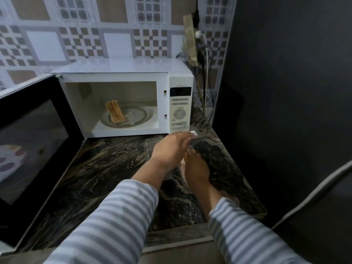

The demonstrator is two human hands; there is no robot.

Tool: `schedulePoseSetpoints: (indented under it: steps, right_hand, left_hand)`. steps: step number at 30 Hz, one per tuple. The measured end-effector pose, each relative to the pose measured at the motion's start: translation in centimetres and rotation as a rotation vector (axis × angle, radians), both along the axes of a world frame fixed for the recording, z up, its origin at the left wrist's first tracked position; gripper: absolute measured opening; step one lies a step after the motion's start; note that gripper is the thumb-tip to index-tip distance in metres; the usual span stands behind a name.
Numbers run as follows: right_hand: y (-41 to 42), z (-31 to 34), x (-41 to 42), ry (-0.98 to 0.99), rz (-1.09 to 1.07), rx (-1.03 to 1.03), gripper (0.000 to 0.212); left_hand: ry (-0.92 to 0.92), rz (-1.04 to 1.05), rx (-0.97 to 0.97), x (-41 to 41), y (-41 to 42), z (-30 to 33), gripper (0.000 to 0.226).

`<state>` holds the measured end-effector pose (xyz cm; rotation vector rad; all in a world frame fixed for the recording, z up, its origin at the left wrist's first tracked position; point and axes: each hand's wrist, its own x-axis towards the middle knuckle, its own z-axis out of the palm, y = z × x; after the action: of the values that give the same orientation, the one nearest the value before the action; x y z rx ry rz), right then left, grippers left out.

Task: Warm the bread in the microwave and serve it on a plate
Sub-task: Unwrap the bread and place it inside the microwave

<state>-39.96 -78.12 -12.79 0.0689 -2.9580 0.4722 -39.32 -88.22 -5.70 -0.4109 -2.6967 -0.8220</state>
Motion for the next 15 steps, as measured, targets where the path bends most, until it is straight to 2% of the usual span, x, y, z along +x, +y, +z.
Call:
schedulePoseSetpoints:
  steps: [3,5,9,13,15]
  right_hand:
    - [0.1,0.8,0.0,0.053,0.009,-0.089,0.042]
    - [0.4,2.1,0.0,0.018,0.025,-0.159,0.041]
    - [1.9,4.2,1.1,-0.008,-0.034,-0.184,0.039]
    - [5.3,4.3,4.2,0.000,-0.057,-0.168,0.052]
    - [7.4,4.1,5.5,0.040,-0.067,-0.194,0.048]
  left_hand:
    - [-0.002,-0.019,-0.005,-0.7,-0.2,-0.8,0.031]
    - [0.003,-0.030,-0.006,-1.1,-0.3,-1.4,0.031]
    - [-0.020,-0.022,0.007,-1.7,-0.3,-1.8,0.031]
    - [-0.036,0.010,0.017,-1.2,0.0,-2.2,0.034]
    - [-0.005,0.025,-0.004,-0.2,0.1,-2.8,0.033]
